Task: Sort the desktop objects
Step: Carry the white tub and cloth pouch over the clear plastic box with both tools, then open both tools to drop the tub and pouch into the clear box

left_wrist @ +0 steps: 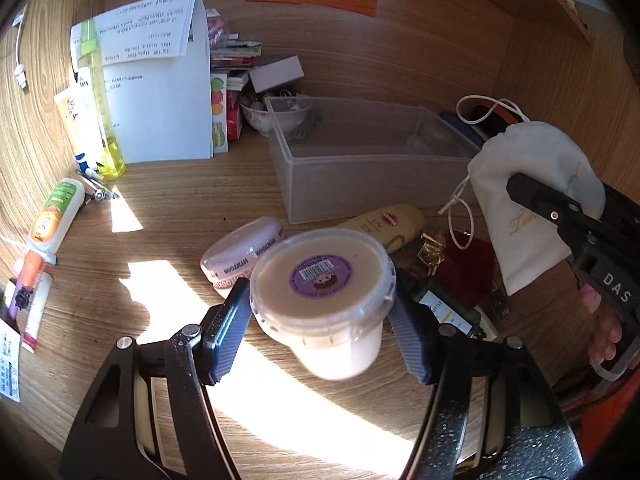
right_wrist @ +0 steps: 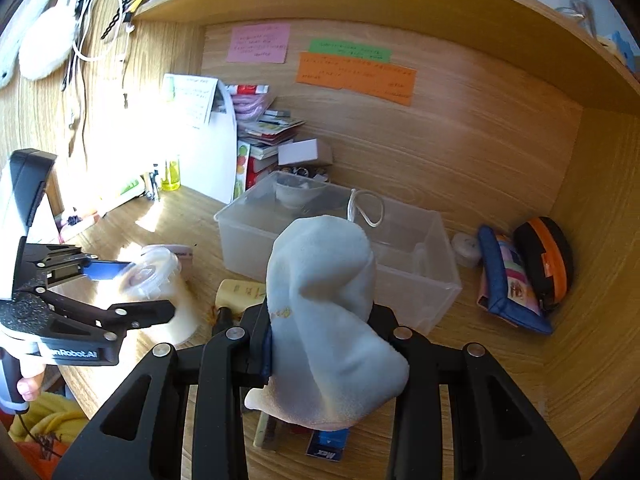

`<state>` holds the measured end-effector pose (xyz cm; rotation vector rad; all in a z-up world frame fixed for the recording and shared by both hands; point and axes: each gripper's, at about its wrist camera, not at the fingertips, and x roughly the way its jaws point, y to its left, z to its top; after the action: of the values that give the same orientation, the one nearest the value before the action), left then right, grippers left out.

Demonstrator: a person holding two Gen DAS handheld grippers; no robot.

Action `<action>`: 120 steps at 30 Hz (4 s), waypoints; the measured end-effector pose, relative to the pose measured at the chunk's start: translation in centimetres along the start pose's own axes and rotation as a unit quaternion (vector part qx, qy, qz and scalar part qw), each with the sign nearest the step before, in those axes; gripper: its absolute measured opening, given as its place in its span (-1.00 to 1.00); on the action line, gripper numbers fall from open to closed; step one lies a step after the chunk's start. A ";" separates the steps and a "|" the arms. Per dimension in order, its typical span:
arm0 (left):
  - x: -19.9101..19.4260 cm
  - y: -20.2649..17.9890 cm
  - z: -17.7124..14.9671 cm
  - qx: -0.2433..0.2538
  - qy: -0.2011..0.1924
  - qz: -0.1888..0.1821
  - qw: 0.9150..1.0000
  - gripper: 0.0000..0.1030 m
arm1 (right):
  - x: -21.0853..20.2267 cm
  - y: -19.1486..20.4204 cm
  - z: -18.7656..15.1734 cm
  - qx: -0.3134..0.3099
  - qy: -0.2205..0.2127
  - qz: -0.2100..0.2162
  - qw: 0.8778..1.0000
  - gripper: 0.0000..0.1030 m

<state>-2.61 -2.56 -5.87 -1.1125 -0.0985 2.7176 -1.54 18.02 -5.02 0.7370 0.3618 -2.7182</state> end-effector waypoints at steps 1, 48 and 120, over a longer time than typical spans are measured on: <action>-0.2 0.0 0.2 0.000 -0.004 -0.001 1.000 0.29 | 0.0 -0.3 0.1 0.003 0.000 -0.001 1.000 -0.41; 8.3 -2.7 15.6 0.063 -0.006 0.009 0.998 0.28 | 11.9 -7.3 7.8 -0.008 0.034 -0.068 0.997 -0.40; -0.2 0.2 9.9 0.057 -0.054 0.068 0.995 0.95 | 3.6 -6.7 3.6 0.067 0.010 -0.100 0.993 0.99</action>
<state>-9.39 -2.63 1.34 -0.9743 0.1182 2.8610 -8.45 22.28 -2.81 0.8033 0.2725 -2.9489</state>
